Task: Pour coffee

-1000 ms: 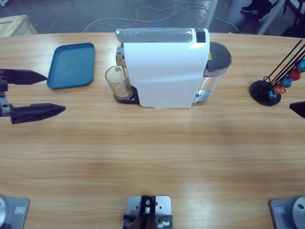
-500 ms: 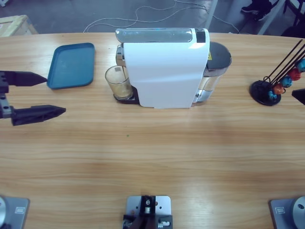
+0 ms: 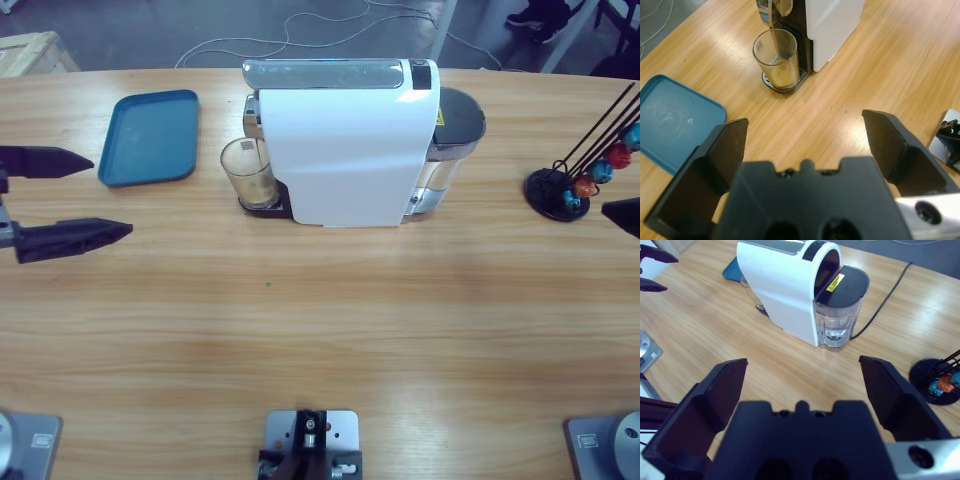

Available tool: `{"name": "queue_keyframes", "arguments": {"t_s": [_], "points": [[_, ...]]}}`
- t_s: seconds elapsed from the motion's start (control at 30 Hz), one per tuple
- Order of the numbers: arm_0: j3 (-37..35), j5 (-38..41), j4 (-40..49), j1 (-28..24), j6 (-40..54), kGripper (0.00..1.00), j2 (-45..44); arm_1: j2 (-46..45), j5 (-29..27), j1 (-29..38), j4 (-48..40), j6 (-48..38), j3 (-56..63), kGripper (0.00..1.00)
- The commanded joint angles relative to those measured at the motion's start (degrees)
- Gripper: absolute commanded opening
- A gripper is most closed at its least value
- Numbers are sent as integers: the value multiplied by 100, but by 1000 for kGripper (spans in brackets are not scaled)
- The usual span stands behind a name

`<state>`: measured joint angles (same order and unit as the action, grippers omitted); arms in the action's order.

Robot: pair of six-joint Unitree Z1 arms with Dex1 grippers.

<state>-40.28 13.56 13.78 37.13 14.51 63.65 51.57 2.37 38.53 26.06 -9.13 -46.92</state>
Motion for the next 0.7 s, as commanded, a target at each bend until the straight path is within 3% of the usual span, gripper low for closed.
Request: {"name": "queue_keyframes", "arguments": {"t_s": [0.03, 0.7], "points": [[228, 36, 46, 58, 17, 1000, -187, -75, 79, 40, -57, 69, 218, 1000], [235, 31, 2, 58, -8, 1000, -160, -68, 79, 40, -74, 69, 419, 1000]]}}
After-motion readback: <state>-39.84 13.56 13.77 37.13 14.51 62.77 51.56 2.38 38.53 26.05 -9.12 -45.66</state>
